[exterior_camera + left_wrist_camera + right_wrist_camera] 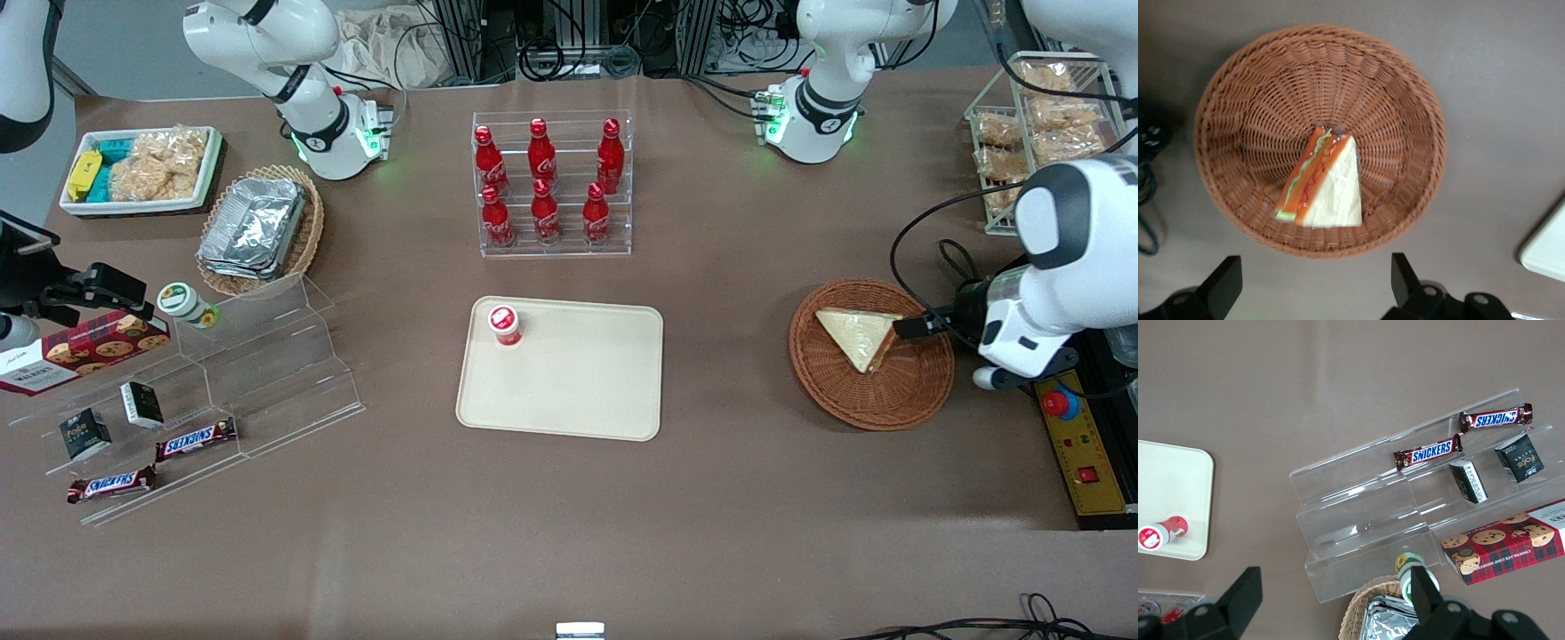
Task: Place sandwich from basket to tray
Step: 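Move the left gripper down over the wrapped sandwich in the wicker basket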
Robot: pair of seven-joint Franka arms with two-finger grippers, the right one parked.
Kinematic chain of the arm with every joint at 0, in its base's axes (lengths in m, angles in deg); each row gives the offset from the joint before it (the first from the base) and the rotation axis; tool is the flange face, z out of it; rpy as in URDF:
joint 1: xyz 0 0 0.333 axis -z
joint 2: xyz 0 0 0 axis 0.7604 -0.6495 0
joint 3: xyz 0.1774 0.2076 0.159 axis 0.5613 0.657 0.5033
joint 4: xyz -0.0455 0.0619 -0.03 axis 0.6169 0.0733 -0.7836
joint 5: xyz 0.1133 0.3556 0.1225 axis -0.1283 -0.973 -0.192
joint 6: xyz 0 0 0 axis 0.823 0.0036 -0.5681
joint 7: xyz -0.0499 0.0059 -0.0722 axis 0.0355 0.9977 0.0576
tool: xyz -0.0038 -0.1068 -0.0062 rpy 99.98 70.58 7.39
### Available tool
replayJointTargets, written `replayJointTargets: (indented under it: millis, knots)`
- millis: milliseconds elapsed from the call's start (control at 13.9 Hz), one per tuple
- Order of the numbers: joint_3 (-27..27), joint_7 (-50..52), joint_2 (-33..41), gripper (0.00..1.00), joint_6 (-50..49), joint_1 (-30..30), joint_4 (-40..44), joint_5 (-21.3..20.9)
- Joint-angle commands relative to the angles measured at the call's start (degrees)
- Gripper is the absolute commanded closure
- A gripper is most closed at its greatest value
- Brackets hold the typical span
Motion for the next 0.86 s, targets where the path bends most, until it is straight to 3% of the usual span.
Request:
replayJointTargets:
  millis: [0,793]
  knots:
    - [-0.23,0.45,-2.25,0.00,3.65,-0.30,-2.45,0.47]
    - [-0.23,0.01,-8.76,0.00,14.02,-1.35,-7.28,0.47]
